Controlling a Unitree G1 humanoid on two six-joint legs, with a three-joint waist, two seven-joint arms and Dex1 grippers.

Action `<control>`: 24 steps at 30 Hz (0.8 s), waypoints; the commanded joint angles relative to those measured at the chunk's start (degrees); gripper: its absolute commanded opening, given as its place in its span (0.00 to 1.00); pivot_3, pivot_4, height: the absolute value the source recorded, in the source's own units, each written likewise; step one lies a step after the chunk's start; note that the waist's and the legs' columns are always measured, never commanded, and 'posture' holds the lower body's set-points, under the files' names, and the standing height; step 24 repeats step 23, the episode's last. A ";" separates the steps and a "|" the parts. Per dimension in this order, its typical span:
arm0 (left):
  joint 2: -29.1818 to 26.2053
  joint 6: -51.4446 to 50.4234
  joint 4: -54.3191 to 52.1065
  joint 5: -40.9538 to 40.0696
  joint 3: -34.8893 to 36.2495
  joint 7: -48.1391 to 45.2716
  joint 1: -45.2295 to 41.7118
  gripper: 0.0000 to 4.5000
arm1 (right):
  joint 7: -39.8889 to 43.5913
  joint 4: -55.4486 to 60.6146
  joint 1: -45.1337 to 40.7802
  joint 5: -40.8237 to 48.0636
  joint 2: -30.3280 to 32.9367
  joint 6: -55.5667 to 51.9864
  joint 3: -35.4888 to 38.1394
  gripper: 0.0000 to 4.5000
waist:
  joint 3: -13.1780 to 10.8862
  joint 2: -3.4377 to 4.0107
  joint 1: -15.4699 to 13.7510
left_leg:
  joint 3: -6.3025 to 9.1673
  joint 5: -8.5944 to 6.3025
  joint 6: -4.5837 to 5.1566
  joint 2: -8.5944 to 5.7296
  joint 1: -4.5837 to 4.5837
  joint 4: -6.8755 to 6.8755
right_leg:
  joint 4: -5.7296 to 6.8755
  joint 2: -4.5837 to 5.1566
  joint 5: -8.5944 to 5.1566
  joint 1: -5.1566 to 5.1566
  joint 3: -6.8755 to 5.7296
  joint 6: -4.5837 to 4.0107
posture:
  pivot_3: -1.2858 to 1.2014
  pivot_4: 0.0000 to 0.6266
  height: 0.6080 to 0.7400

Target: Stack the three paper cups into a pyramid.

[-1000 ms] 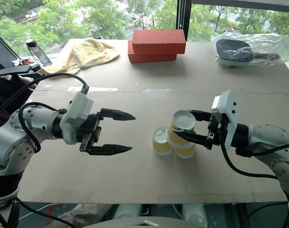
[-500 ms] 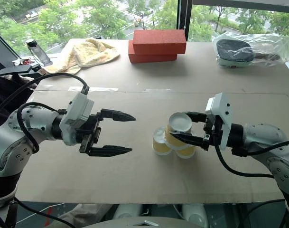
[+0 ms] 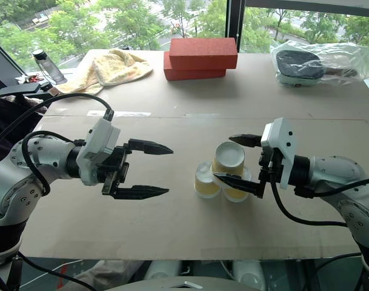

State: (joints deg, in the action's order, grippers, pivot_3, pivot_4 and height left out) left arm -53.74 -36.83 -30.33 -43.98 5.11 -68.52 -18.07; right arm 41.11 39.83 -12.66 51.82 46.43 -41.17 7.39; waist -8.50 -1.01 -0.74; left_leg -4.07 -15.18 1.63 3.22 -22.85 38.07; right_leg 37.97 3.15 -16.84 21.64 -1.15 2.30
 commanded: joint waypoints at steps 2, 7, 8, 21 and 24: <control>-0.62 0.69 -0.94 -0.58 2.74 0.57 2.26 1.00 | 1.67 1.55 2.95 3.79 2.30 0.10 7.35 0.99 | 0.00 -0.01 -0.02 | 0.01 0.00 0.00 0.01 0.00 0.00 | 0.00 0.00 0.00 0.00 -0.01 0.00 | 0.52 0.24 0.93; -0.79 1.43 -2.85 0.24 6.32 2.07 10.29 1.00 | 9.66 0.56 15.55 3.20 8.14 -0.08 17.88 0.99 | 0.00 -0.01 -0.09 | 0.00 -0.01 0.01 0.01 -0.01 -0.07 | -0.06 0.05 0.00 -0.01 -0.02 0.00 | 0.52 0.24 0.93; -0.07 1.40 -3.14 0.40 6.87 3.58 11.79 1.00 | 10.94 -0.56 17.55 3.65 7.96 0.40 20.10 0.99 | 0.00 -0.02 -0.08 | 0.00 -0.01 0.02 0.01 -0.01 -0.07 | -0.07 0.06 0.00 -0.01 -0.01 0.00 | 0.52 0.24 0.93; 17.42 20.99 8.60 21.98 -0.93 20.87 26.35 1.00 | 24.42 -43.33 21.47 -23.14 -10.36 43.50 13.34 0.99 | 0.16 -0.12 0.14 | -0.19 -0.15 0.26 -0.04 0.16 0.00 | 0.01 0.02 0.00 -0.03 0.24 -0.01 | 0.52 0.24 0.93; 18.55 23.30 11.15 23.86 -2.08 20.90 27.31 1.00 | 25.22 -46.74 19.64 -24.99 -10.99 46.23 11.74 0.99 | 0.20 0.05 0.29 | -0.21 -0.15 0.25 -0.03 0.23 -0.01 | 0.05 -0.03 0.01 -0.05 0.28 -0.02 | 0.52 0.24 0.93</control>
